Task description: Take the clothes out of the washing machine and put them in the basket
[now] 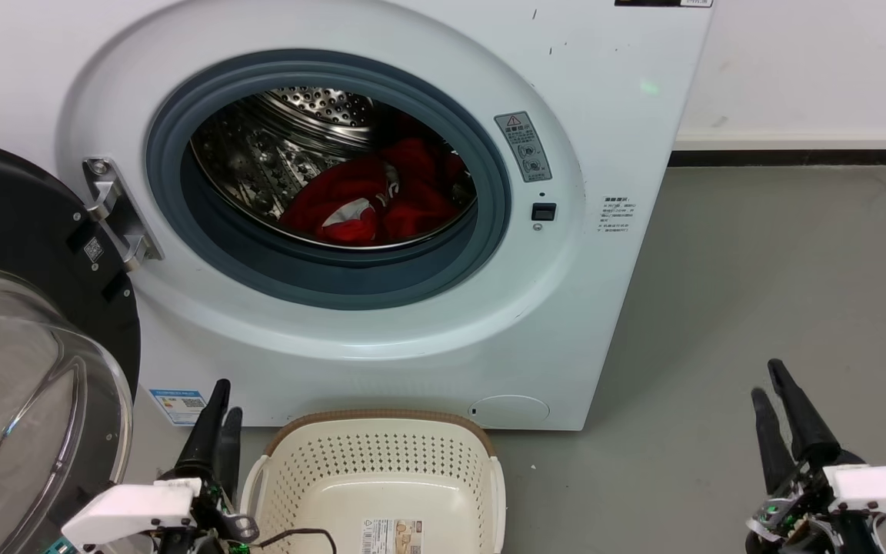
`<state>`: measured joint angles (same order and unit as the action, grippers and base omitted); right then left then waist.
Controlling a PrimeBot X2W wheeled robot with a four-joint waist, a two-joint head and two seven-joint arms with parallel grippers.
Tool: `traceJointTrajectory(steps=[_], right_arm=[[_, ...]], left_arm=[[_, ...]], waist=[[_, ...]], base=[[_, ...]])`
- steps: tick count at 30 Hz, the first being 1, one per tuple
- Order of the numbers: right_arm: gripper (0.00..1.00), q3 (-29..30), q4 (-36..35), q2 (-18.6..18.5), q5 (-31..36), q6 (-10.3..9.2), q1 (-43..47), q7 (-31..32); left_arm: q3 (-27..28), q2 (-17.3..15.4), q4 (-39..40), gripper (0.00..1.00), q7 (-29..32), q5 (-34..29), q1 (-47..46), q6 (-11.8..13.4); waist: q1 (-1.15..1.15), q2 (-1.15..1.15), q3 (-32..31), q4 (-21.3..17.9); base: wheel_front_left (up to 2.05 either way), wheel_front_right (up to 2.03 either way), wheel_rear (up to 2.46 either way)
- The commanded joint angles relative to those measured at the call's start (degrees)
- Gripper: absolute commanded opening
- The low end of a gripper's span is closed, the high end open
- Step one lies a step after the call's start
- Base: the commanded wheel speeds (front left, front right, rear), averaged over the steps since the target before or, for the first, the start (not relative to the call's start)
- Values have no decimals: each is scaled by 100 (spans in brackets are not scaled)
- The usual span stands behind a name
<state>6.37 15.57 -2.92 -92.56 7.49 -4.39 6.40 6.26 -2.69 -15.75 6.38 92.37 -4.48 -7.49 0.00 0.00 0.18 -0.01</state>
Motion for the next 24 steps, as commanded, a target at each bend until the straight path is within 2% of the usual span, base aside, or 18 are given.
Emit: traceJointTrajectory(steps=[1, 10, 15, 20, 21, 24], right_arm=[[100, -37, -135, -2, 20, 0, -64, -71], [100, -192, -372, -14, 280, 0, 37, -307], [100, -207, -522, -16, 746, 0, 96, -441], [100, -182, -652, -9, 1585, 0, 153, -590], [100, -182, -652, -9, 1585, 0, 153, -590], [100, -178, -712, -5, 2136, 0, 164, -661]], left_arm=[[-55, -10, 111, 100, -61, -8, -87, 0], [-268, -43, 269, 100, -308, -327, -87, 0], [-328, -54, 388, 100, -441, -914, -95, 0], [-373, -35, 512, 100, -590, -1711, -89, 0], [-373, -35, 512, 100, -590, -1711, -89, 0], [-428, -31, 579, 100, -661, -2083, -83, 0]], waist=[[0, 0, 0, -1], [0, 0, -3, -5], [0, 0, -8, -8], [0, 0, -15, -13], [0, 0, -15, -13], [0, 0, -16, -22]], base=[[0, 0, 0], [0, 0, 0], [0, 0, 0], [0, 0, 0], [0, 0, 0], [0, 0, 0]])
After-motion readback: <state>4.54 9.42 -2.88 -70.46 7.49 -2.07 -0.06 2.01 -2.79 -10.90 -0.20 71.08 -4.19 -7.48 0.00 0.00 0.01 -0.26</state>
